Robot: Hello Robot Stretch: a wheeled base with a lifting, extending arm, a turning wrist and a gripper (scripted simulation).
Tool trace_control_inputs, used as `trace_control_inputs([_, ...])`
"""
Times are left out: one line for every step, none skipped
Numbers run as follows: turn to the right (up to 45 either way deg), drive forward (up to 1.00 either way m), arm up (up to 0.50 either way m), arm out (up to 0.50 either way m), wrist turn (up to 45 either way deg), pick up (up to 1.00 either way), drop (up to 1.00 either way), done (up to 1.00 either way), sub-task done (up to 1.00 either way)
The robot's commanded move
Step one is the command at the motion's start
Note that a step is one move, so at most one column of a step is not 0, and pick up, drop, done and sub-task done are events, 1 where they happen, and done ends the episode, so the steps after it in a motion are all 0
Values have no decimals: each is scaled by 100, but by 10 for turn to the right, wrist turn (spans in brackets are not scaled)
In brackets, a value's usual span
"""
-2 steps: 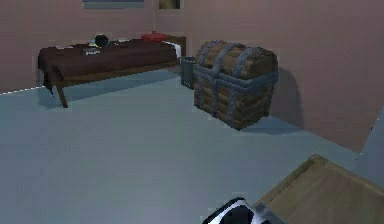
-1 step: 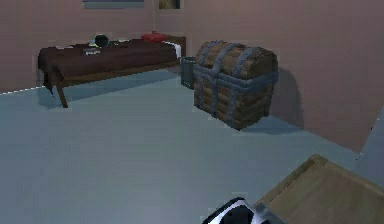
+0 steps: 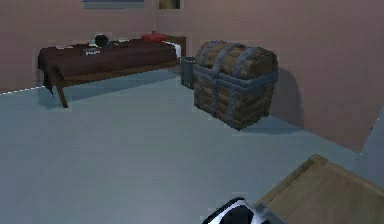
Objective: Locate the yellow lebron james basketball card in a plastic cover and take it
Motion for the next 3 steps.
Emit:
trace_control_inputs([0,0,0,0,450,0,0,0,0])
trace_control_inputs([0,0,0,0,450,0,0,0,0])
trace_control_inputs([0,0,0,0,450,0,0,0,0])
